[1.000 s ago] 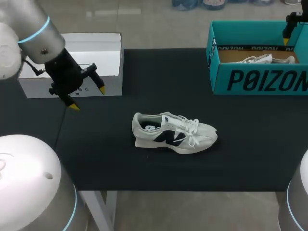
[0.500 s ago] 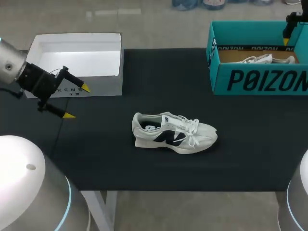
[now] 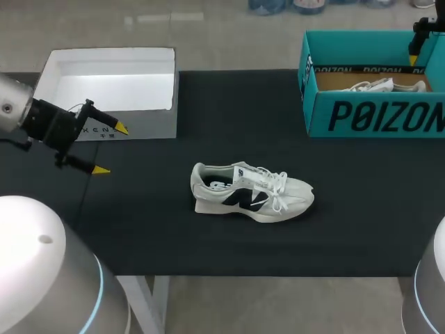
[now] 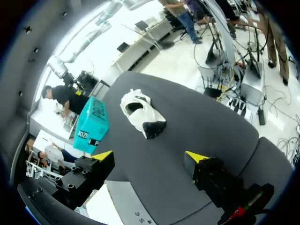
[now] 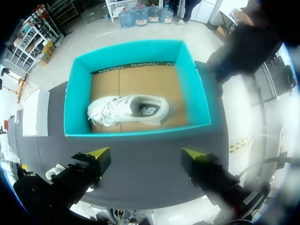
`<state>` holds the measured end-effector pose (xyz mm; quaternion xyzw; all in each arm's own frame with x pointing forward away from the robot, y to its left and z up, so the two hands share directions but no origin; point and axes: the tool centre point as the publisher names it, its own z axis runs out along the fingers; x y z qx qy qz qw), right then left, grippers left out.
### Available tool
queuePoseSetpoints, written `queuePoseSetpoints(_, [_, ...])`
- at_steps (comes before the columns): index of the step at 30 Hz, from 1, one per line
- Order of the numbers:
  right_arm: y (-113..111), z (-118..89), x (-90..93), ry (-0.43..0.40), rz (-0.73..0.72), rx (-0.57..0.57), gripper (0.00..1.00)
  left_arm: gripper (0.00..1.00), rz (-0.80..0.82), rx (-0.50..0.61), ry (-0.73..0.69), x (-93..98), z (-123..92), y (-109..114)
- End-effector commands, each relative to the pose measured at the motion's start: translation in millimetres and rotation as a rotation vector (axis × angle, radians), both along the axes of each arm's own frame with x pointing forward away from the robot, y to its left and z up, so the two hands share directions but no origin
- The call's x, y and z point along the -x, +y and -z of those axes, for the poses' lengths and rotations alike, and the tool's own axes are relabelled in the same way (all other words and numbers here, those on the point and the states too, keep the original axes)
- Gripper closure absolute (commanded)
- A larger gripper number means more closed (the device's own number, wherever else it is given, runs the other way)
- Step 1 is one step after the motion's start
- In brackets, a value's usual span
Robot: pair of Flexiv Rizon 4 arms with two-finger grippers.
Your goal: Take the shoe out of the shoebox, open the shoe tongue, remove and reinsert the insole, then place the shoe into the shoebox
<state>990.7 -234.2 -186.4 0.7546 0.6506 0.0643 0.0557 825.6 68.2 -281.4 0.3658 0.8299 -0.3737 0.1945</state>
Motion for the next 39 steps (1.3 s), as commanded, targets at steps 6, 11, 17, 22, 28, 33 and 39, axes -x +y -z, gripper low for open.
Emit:
queuePoseSetpoints(6, [0,0,1.1,-0.001,0.001,0.001,0.0,0.0,-0.121,0.111,0.255,13.7,30,3])
queuePoseSetpoints(11, [0,0,1.1,-0.001,0.001,0.001,0.0,0.0,-0.2,0.156,0.357,21.5,52,4])
queuePoseSetpoints(17, [0,0,1.1,-0.001,0.001,0.001,0.0,0.0,-0.214,0.231,0.442,31.9,66,-7])
queuePoseSetpoints(22, [0,0,1.1,-0.001,0.001,0.001,0.0,0.0,-0.211,0.278,0.459,35.9,72,-22])
queuePoseSetpoints(28, [0,0,1.1,-0.001,0.001,0.001,0.0,0.0,-0.195,0.294,0.507,35.2,82,-38])
queuePoseSetpoints(33, [0,0,1.1,-0.001,0.001,0.001,0.0,0.0,-0.146,0.395,0.556,27.0,93,-49])
queuePoseSetpoints(39, [0,0,1.1,-0.001,0.001,0.001,0.0,0.0,-0.118,0.433,0.627,23.8,110,-63])
